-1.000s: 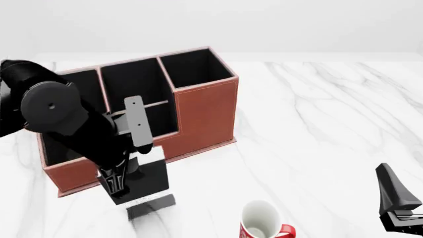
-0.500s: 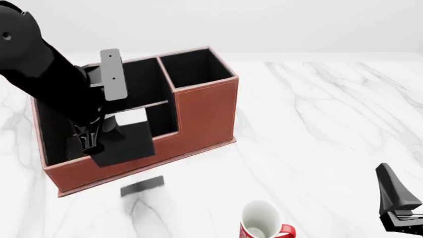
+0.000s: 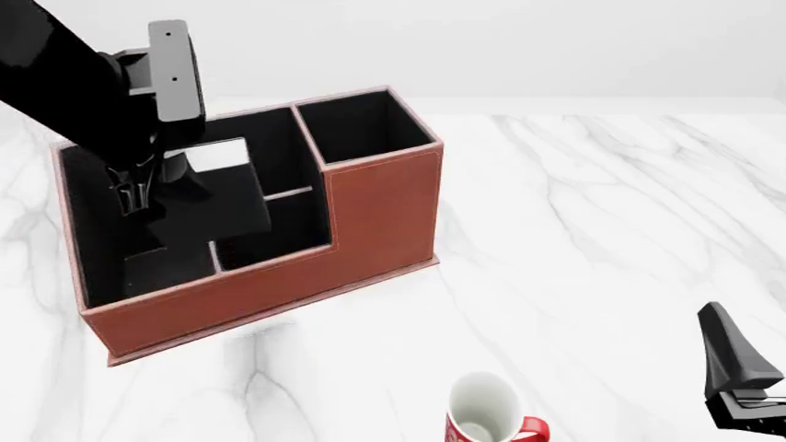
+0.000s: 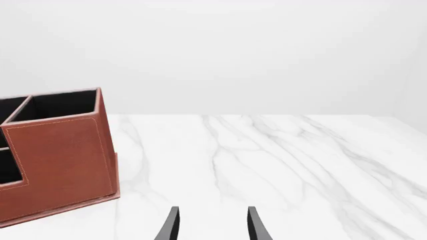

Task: Pick up the book and place it in the front compartment of the caddy.

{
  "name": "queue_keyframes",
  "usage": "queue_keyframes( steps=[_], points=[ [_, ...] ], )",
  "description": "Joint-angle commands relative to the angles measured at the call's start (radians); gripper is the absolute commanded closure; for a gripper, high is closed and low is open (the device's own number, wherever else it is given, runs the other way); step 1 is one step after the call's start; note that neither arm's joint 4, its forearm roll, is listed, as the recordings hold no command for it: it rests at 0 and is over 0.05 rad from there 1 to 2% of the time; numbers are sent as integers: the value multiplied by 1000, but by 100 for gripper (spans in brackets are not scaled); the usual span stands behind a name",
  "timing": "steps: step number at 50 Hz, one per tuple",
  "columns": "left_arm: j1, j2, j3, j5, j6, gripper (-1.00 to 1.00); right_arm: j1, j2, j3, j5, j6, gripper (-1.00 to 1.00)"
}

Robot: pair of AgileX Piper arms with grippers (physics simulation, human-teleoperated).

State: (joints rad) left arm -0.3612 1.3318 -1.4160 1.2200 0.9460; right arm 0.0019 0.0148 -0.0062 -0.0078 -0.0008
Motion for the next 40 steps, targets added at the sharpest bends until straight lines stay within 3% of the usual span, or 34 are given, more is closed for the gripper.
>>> queue_keyframes(
  steps=[1, 8, 10, 11, 15, 17, 19, 21, 22, 25, 40],
  points=[
    [64, 20, -106, 0, 90, 100, 1, 14, 0, -14, -1, -100],
    [76, 47, -156, 0, 94, 100, 1, 14, 0, -14, 0, -100],
    [106, 46, -162, 0, 125, 100, 1, 14, 0, -14, 0, -100],
    [66, 68, -199, 0, 76, 100, 1, 14, -1, -14, 0, -100],
    [92, 69, -206, 0, 105, 100, 1, 14, -1, -13, 0, -100],
    [47, 91, -250, 0, 57, 100, 1, 14, -1, -13, 0, -100],
    [138, 69, -227, 0, 158, 100, 1, 13, -1, -12, 0, -100],
    [81, 93, -258, 0, 104, 100, 1, 11, -1, -10, 0, -100],
    [109, 93, -263, 0, 128, 100, 2, 10, -1, -9, 0, -100],
    [82, 107, -279, 0, 104, 100, 2, 9, -1, -8, 0, -100],
    [110, 172, -383, 0, 142, 100, 2, 5, -3, -2, 0, -100]
  ],
)
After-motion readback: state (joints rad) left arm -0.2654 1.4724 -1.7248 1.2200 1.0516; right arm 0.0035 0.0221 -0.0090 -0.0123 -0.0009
